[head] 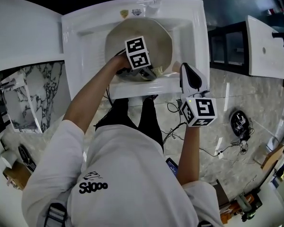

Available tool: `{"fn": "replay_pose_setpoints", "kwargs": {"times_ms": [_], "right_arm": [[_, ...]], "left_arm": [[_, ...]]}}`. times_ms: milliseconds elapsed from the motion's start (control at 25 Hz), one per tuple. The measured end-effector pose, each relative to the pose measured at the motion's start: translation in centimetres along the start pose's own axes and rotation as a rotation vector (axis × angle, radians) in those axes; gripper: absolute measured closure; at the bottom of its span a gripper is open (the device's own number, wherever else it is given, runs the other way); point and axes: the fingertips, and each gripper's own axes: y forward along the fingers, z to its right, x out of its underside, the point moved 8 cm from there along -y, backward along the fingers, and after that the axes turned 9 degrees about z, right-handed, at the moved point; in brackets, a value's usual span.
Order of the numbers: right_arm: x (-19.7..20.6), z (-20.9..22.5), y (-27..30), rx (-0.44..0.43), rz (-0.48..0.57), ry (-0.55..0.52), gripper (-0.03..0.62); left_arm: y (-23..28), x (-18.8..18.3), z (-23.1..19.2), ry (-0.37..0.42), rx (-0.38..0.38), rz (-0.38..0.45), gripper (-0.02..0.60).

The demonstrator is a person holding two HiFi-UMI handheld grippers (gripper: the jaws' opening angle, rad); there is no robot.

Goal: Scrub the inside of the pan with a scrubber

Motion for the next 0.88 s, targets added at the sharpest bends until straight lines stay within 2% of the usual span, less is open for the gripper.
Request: {"fn": "replay_pose_setpoints", "kwargs": {"times_ms": [240,600,760,880], "right_arm": [[0.2,-0.9,0.7,-0.035,-0.013,-0.004,0.585],[0.4,-2.1,1.3,-0.074,-0.025,-0.016,0.585],[0.5,-2.5,1.5,-0.082,-0.031,-0.015,0.585],[0.7,-2.8,1.5,-0.093,-0.037,-0.015,0.585]], "left_arm": [[-1.0,1.6,1.3,0.041,0.019,-0.209,0.515],[-3.8,4.4,1.4,0.039,-0.008,-0.422,0.515],[-5.6,5.1,1.3,0.025,-0.055,-0.453,0.515],[-6.8,5.3,0.8,0.051,-0.144,-0.495,0.515]]}}
